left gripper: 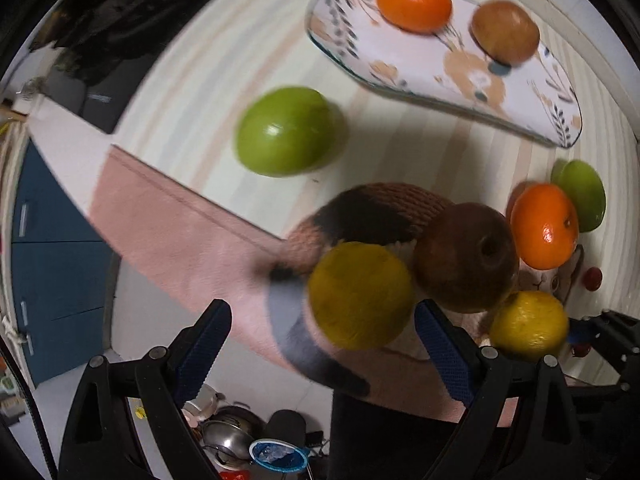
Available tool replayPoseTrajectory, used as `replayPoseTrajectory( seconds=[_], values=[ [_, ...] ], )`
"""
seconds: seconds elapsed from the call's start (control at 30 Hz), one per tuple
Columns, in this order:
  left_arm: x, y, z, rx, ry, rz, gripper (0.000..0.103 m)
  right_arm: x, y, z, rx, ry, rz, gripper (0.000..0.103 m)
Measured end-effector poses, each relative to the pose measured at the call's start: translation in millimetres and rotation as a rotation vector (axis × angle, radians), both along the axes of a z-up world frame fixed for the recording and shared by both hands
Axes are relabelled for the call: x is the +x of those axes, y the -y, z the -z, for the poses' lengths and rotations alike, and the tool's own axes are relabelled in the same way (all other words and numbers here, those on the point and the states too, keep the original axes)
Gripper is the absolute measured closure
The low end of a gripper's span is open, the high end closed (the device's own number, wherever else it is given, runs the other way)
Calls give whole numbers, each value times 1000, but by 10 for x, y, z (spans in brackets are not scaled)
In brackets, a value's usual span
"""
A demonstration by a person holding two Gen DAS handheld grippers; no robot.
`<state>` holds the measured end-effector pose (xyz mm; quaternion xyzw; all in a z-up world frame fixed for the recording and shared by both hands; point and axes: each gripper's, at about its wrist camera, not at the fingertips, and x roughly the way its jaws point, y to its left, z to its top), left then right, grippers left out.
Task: Organize fruits
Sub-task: 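Grasp a round yellow citrus with the left gripper while the right grasps a pear-shaped yellow citrus, then carry both yellow citrus fruits onto the deer plate and open both grippers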
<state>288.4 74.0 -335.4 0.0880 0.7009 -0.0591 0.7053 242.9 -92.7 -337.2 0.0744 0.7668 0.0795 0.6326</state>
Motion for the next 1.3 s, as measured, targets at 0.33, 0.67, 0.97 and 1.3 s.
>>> replayPoseTrajectory(
  seconds=[0.33, 0.67, 0.97, 1.3],
  values=[
    [-56, 55, 78, -87, -8, 17, 47, 7, 243, 14, -13, -8, 18, 37],
    [-205, -81, 259, -124, -57, -29, 47, 23, 447, 49, 7, -35, 54, 37],
    [-375, -9, 235, -101, 1, -33, 48, -5, 398, 24, -18, -7, 34, 37],
    [-284, 34, -254, -126, 85, -21, 48, 42, 330, -90, -23, 29, 10, 37]
  ],
)
